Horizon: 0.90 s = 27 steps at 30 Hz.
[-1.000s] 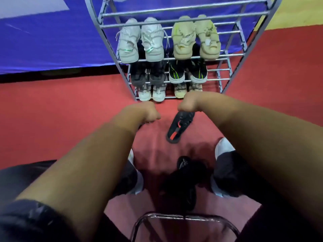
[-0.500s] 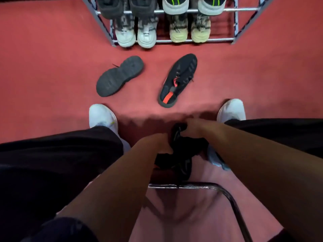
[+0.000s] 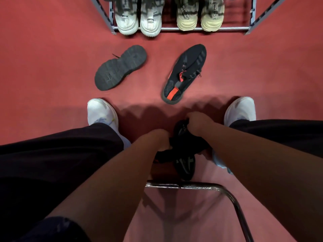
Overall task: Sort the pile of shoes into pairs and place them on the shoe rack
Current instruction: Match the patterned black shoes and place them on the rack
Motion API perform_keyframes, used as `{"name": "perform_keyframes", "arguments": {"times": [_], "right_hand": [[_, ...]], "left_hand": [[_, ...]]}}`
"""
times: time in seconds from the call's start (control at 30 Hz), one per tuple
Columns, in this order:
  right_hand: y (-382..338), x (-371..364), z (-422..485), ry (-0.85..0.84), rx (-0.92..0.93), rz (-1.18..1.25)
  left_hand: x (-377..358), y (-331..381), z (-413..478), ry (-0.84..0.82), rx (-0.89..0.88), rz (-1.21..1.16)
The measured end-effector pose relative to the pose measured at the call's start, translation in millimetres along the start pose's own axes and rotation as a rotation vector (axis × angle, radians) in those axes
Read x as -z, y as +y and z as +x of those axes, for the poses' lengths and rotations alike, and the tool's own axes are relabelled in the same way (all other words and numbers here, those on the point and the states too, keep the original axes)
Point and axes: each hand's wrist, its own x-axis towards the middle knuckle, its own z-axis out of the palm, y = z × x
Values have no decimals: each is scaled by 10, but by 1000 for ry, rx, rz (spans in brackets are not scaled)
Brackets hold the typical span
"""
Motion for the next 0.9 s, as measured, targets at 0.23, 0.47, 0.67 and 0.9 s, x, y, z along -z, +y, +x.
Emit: {"name": "perform_keyframes", "arguments": {"times": [0.23, 0.47, 0.67, 0.9], "right_hand": [[-35, 285, 20, -39, -5, 5], [56, 323, -21, 24, -11, 31], [-9, 36, -55, -35, 113, 37], [-85, -200, -5, -25, 87, 4]], "left_hand": [[503, -480, -219, 69, 96, 110], [872, -1031, -489, 168, 207, -168], [813, -1212, -280, 529, 206, -875], [553, -1079, 90, 475, 254, -986]]}}
